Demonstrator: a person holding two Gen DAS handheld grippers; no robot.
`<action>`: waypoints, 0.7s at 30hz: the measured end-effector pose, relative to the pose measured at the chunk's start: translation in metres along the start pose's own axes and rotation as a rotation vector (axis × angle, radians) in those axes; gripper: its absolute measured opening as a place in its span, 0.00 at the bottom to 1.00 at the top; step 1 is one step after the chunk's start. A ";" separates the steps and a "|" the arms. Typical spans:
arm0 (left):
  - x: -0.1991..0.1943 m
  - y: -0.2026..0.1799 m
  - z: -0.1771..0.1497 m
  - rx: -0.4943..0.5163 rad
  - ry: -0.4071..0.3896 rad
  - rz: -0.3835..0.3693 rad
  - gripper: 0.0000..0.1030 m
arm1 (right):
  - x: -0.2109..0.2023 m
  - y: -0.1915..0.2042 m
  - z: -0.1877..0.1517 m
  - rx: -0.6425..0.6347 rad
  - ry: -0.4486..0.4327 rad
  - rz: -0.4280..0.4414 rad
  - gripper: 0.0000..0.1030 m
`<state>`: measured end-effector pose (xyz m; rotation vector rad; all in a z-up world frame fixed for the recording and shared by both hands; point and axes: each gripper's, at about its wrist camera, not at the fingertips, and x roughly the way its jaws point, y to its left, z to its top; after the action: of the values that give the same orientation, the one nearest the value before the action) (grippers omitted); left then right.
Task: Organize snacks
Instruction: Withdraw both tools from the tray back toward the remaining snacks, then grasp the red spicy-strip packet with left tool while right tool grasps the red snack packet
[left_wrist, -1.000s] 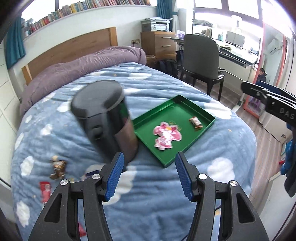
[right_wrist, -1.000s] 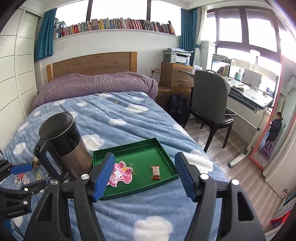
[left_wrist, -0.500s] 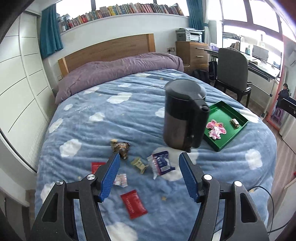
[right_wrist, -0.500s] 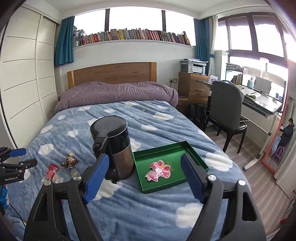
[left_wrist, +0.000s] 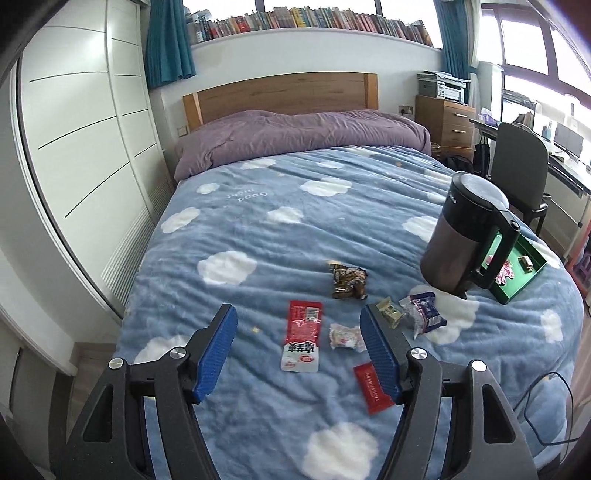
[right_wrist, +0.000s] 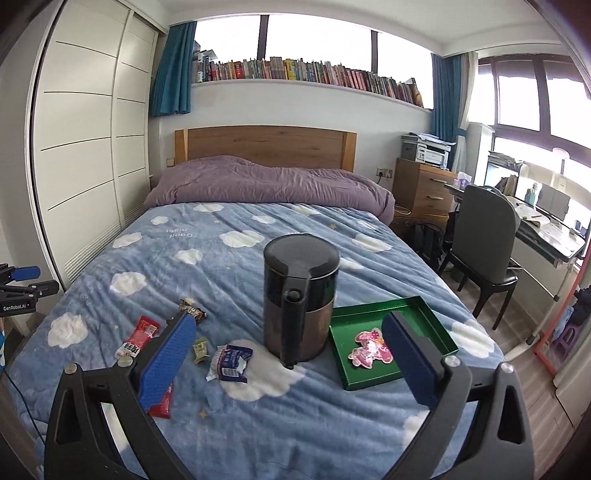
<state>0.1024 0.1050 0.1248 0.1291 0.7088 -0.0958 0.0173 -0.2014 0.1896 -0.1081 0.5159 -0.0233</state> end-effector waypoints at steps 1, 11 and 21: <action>0.004 0.008 -0.002 -0.006 0.008 0.000 0.61 | 0.004 0.009 -0.001 -0.005 0.008 0.009 1.00; 0.081 0.044 -0.041 -0.061 0.138 -0.059 0.61 | 0.080 0.106 -0.043 -0.084 0.194 0.100 1.00; 0.164 0.045 -0.086 -0.087 0.285 -0.112 0.61 | 0.169 0.193 -0.115 -0.196 0.423 0.199 1.00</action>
<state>0.1767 0.1554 -0.0435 0.0191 1.0033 -0.1555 0.1065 -0.0294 -0.0139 -0.2460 0.9493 0.2030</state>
